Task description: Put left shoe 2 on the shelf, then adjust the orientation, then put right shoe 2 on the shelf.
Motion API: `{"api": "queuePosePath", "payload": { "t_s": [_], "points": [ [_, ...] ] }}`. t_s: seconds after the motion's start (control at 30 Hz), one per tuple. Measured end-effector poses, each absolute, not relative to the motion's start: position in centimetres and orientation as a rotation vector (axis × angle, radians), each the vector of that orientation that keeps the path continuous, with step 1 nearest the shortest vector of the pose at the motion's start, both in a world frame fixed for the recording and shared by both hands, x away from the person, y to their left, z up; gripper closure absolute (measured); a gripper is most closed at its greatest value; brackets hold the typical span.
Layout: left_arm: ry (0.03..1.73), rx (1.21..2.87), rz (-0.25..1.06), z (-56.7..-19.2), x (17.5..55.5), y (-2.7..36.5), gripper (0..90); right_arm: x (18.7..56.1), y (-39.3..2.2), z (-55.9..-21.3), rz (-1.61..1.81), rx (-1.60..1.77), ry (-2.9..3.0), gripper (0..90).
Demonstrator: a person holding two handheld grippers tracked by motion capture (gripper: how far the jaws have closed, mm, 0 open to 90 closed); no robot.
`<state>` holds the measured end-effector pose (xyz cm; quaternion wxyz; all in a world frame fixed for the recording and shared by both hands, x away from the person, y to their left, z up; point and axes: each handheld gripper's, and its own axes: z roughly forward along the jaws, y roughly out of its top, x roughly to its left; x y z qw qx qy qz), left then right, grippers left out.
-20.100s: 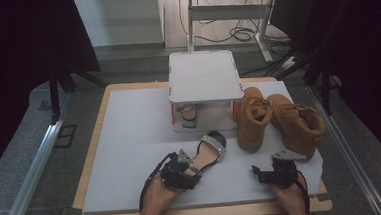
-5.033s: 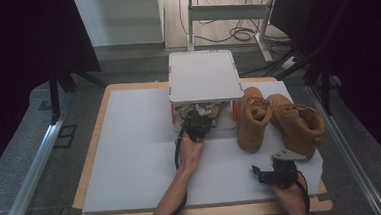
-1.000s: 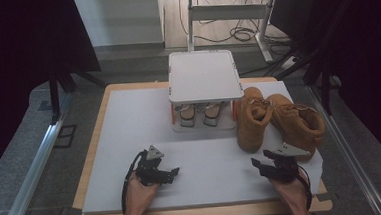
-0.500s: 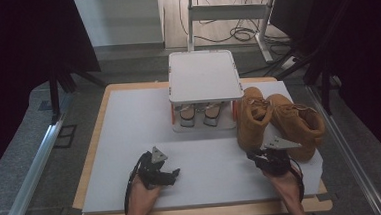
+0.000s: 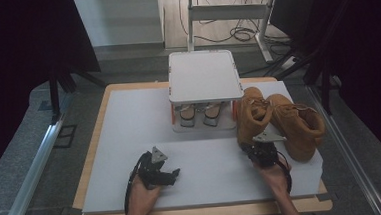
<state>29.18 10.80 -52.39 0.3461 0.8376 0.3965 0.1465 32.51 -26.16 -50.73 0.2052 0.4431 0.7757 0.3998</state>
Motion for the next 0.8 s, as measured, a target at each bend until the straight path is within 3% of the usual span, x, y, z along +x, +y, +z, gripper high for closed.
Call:
{"api": "queuePosePath", "payload": {
  "t_s": [0.8],
  "points": [
    [1.029,2.173,0.380,-52.4,29.2,10.8,14.1,31.8,-27.5,-50.4,1.011,1.198,2.163,90.0]
  ]
}}
